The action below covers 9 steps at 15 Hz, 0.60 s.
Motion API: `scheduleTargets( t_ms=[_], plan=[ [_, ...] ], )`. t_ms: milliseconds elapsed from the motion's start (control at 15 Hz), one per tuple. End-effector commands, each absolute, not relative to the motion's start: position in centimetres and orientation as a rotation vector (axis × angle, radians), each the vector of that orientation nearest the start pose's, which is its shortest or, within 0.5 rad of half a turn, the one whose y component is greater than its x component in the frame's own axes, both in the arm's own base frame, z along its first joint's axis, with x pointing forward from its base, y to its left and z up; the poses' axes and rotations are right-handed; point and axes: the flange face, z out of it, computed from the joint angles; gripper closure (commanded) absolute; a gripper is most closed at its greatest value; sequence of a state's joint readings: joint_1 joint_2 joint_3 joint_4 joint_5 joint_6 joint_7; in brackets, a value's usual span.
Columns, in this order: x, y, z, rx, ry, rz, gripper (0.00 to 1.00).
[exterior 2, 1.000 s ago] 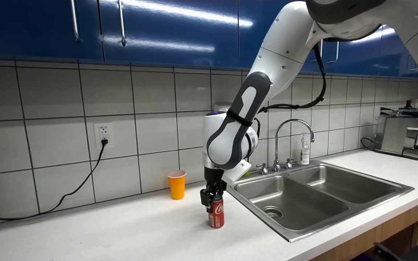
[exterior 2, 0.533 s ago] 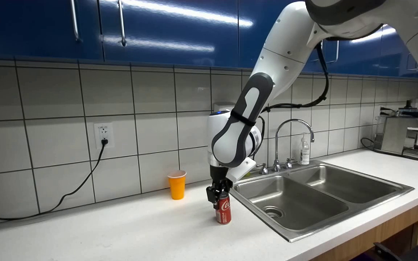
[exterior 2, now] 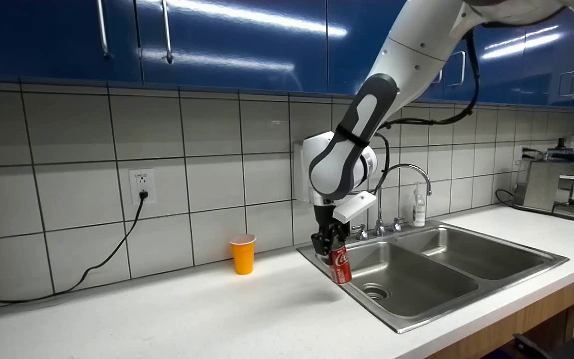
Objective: Pick up the Coca-Cola soda can and put it inside the sink
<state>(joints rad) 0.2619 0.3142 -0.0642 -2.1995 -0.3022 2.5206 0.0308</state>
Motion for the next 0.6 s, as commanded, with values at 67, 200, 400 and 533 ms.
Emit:
scheduleTargets(
  t_ms=[67, 200, 400, 533],
  plan=[
    [53.1, 6.6, 27.4, -3.311, -0.514, 0.020, 0.62],
    [53.1, 4.8, 27.7, -3.318, -0.447, 0.032, 0.62],
    [53.3, 1.9, 27.4, -3.320, -0.348, 0.044, 0.62],
    [53.7, 0.0, 27.0, -3.323, -0.276, 0.047, 0.62]
  ],
)
